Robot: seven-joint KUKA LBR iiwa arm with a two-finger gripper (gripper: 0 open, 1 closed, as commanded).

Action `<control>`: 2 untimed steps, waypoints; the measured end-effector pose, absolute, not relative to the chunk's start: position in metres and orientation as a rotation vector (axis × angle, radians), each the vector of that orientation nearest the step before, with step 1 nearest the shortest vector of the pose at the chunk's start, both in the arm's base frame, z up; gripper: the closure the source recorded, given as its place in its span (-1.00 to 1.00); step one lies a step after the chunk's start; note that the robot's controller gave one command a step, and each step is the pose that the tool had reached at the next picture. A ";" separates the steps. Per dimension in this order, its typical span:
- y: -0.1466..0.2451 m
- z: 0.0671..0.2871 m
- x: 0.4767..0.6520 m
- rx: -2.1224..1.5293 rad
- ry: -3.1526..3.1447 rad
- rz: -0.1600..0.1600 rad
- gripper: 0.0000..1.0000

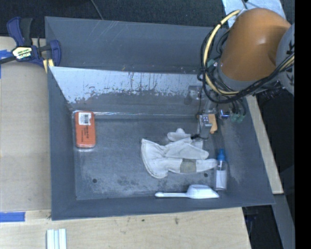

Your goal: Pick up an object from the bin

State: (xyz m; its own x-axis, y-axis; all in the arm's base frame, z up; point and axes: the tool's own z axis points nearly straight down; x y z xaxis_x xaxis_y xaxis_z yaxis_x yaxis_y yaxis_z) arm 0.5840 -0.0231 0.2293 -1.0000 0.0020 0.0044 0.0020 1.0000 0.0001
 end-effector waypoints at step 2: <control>-0.018 0.191 0.580 0.005 -3.153 0.001 -1.00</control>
Offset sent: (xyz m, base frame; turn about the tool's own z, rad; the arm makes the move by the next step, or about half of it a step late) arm -0.0157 0.0132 -0.1000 -0.0107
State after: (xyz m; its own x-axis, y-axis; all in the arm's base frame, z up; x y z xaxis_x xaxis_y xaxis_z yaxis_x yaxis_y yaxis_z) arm 0.5798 -0.0183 0.1913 -0.9999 -0.0030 -0.0114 -0.0030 1.0000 -0.0009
